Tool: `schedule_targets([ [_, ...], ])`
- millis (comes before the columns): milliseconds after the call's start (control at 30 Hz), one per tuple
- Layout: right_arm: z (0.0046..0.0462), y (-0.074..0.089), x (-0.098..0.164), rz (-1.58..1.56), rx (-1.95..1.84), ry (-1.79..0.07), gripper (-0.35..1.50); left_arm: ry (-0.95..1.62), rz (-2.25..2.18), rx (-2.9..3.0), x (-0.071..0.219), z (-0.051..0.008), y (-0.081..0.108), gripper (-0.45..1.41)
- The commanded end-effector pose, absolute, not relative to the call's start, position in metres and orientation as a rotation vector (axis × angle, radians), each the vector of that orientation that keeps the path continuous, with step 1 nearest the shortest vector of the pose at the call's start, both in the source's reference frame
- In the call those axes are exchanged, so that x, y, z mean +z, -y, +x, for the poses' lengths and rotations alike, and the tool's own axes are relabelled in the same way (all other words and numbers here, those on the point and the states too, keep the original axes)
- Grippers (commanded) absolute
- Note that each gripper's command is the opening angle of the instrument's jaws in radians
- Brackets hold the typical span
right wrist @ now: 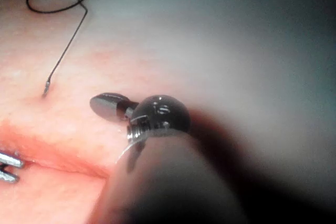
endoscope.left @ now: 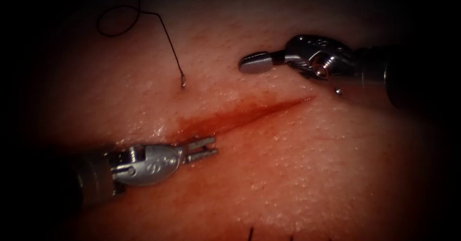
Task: Wound Closure
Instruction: Pull needle the rest of the way through skin with left end-effector
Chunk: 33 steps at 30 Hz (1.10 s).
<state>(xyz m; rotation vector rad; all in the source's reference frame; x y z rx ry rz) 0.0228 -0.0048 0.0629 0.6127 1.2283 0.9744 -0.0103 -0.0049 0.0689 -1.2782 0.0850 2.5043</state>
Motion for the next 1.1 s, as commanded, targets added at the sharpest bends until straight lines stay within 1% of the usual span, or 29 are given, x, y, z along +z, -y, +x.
schedule_targets([
  [33, 0.0237, 0.004, 0.063, 0.604, 1.002, -1.225, -0.35, -0.026, -1.300, 2.449, 0.069, -0.0108, 0.005, -0.45],
  [133, 0.0237, 0.004, 0.063, 0.600, 1.026, -1.219, -0.35, 0.103, -1.337, 2.323, 0.069, -0.0107, 0.005, -0.45],
  [200, 0.0237, 0.004, 0.063, 0.610, 1.043, -1.215, -0.35, 0.255, -1.364, 2.181, 0.068, -0.0106, 0.005, -0.45],
  [333, 0.0237, 0.004, 0.063, 0.619, 1.052, -1.216, -0.35, 0.479, -1.387, 1.980, 0.067, -0.0105, 0.005, -0.45],
  [567, 0.0238, 0.005, 0.063, 0.635, 1.074, -1.212, -0.35, 0.778, -1.344, 1.657, 0.064, -0.0110, 0.004, -0.45],
  [733, 0.0240, 0.006, 0.064, 0.674, 1.096, -1.213, -0.35, 0.880, -1.324, 1.557, 0.062, -0.0110, 0.003, -0.45],
  [867, 0.0239, 0.006, 0.064, 0.687, 1.017, -1.171, -0.35, 0.955, -1.327, 1.515, 0.060, -0.0110, 0.003, -0.45],
  [900, 0.0239, 0.006, 0.064, 0.668, 0.992, -1.177, -0.23, 0.962, -1.331, 1.515, 0.059, -0.0110, 0.003, -0.45],
  [933, 0.0238, 0.006, 0.064, 0.660, 0.967, -1.181, -0.16, 0.971, -1.335, 1.514, 0.059, -0.0110, 0.004, -0.45],
  [1000, 0.0237, 0.006, 0.064, 0.661, 0.960, -1.184, -0.18, 0.989, -1.346, 1.509, 0.058, -0.0110, 0.004, -0.45],
  [1067, 0.0235, 0.006, 0.064, 0.665, 0.957, -1.185, -0.35, 0.985, -1.393, 1.538, 0.057, -0.0110, 0.004, -0.45],
  [1100, 0.0235, 0.006, 0.064, 0.666, 0.957, -1.184, -0.35, 0.968, -1.429, 1.563, 0.057, -0.0110, 0.004, -0.45],
])
